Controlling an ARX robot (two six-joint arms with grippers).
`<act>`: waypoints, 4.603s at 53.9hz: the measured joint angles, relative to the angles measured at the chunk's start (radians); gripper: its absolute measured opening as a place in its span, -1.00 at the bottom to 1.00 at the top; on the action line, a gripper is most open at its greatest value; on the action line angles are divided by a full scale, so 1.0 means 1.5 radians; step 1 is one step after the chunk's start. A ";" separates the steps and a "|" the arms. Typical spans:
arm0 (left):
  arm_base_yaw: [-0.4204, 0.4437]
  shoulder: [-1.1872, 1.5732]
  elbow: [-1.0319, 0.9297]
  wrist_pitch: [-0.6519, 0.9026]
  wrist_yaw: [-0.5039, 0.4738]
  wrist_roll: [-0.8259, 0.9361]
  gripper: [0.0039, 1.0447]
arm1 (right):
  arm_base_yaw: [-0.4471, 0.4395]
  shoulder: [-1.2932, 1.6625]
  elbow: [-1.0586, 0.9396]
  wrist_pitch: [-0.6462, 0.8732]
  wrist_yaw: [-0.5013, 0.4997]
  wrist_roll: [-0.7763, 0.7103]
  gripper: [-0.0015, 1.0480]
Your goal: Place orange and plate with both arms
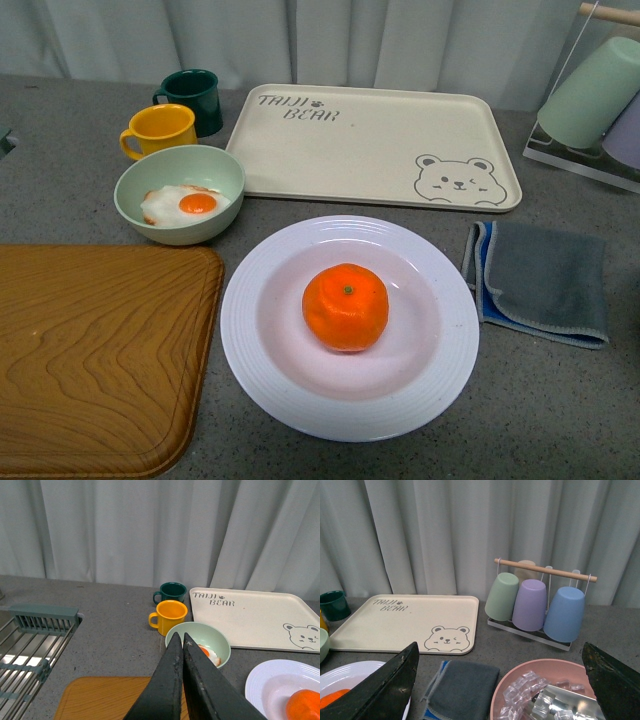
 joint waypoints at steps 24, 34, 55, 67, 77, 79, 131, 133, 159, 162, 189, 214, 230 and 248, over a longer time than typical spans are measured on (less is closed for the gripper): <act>0.000 -0.161 0.000 -0.178 0.001 0.000 -0.81 | 0.000 0.000 0.000 0.000 0.000 0.000 0.82; 0.000 -0.179 0.000 -0.183 0.001 0.000 0.09 | 0.000 0.000 0.000 0.000 0.000 0.000 0.82; 0.000 -0.180 0.000 -0.183 0.001 0.000 0.88 | 0.140 0.621 0.155 0.175 0.013 0.112 0.82; 0.000 -0.180 0.000 -0.184 0.001 0.000 0.88 | 0.151 0.935 0.265 0.207 -0.123 0.267 0.82; 0.000 -0.180 0.000 -0.184 0.001 0.000 0.88 | 0.137 1.100 0.335 0.207 -0.216 0.319 0.82; 0.000 -0.180 0.000 -0.184 0.001 0.000 0.88 | 0.135 1.133 0.351 0.212 -0.251 0.337 0.82; 0.000 -0.180 0.000 -0.184 0.001 0.000 0.88 | 0.170 1.399 0.557 0.129 -0.308 0.521 0.35; 0.000 -0.180 0.000 -0.184 0.001 0.000 0.88 | 0.170 1.402 0.559 0.124 -0.306 0.524 0.21; 0.000 -0.180 0.000 -0.184 0.001 0.000 0.88 | 0.165 1.399 0.570 0.075 -0.329 0.506 -0.76; 0.000 -0.180 0.000 -0.184 0.001 0.000 0.88 | 0.164 1.395 0.569 0.080 -0.333 0.505 -0.78; 0.000 -0.180 0.000 -0.184 0.001 0.000 0.88 | 0.131 1.357 0.466 0.358 -0.392 0.577 -0.92; 0.000 -0.180 0.000 -0.184 0.001 0.000 0.88 | 0.087 1.471 0.693 0.344 -0.417 0.640 -0.92; 0.000 -0.180 0.000 -0.184 0.001 0.000 0.88 | 0.094 1.602 0.921 0.225 -0.404 0.650 -0.92; 0.000 -0.180 0.000 -0.184 0.001 0.000 0.88 | 0.102 1.704 1.113 0.107 -0.377 0.654 -0.92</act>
